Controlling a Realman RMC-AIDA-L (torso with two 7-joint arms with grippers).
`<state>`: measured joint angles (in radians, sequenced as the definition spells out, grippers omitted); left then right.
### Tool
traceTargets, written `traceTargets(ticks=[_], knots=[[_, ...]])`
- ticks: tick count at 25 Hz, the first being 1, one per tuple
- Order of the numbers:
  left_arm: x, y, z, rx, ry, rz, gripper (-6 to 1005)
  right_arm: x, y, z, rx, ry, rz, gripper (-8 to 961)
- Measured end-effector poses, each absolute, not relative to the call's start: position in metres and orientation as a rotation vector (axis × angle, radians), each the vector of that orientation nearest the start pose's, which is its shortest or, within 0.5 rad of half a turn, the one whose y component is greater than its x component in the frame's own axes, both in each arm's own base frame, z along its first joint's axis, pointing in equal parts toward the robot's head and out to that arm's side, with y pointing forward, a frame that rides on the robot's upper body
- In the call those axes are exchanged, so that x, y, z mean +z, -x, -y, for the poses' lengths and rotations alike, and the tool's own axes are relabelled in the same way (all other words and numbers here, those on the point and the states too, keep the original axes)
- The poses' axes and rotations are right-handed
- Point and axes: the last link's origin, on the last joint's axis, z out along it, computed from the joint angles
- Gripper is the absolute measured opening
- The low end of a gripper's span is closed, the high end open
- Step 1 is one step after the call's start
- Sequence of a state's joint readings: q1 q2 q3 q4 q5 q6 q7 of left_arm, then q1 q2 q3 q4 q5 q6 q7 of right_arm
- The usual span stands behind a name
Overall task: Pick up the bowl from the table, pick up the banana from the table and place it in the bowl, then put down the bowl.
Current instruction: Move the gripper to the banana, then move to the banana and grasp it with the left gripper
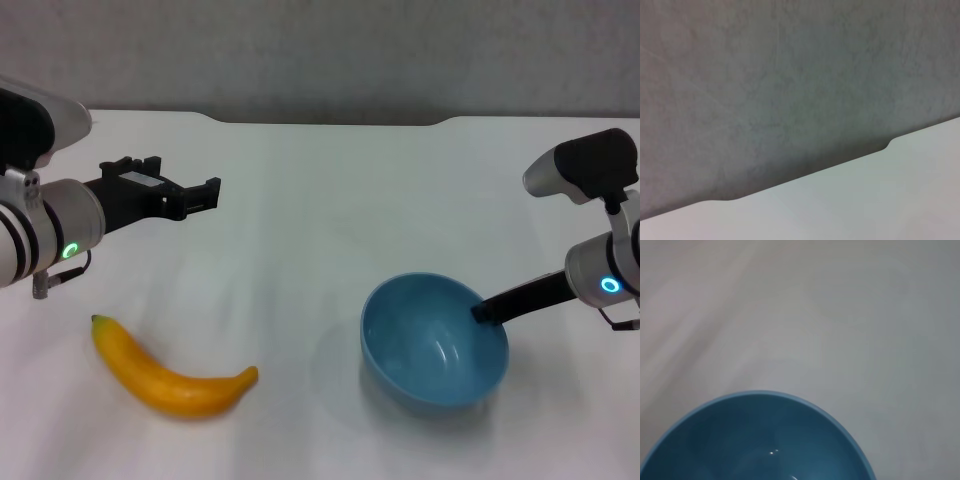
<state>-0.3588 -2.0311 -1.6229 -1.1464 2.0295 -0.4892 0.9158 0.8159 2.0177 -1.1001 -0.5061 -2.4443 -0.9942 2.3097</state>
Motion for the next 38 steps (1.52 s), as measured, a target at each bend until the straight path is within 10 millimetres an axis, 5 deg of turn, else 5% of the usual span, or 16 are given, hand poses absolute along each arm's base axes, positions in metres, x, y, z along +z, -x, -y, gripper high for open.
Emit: traceTargets(ticks=[14, 20, 38], knots=[[0.017, 0.22, -0.406, -0.322, 2.149, 0.839, 898, -0.023, -0.272, -0.408, -0.113, 2.375, -1.218, 27], [0.022, 0.218, -0.413, -0.134, 2.139, 0.918, 895, -0.024, -0.272, -0.407, -0.118, 2.375, -1.217, 27], [0.037, 0.233, -0.404, 0.214, 1.703, 1.506, 893, -0.022, -0.281, -0.403, -0.112, 2.343, -1.249, 27]])
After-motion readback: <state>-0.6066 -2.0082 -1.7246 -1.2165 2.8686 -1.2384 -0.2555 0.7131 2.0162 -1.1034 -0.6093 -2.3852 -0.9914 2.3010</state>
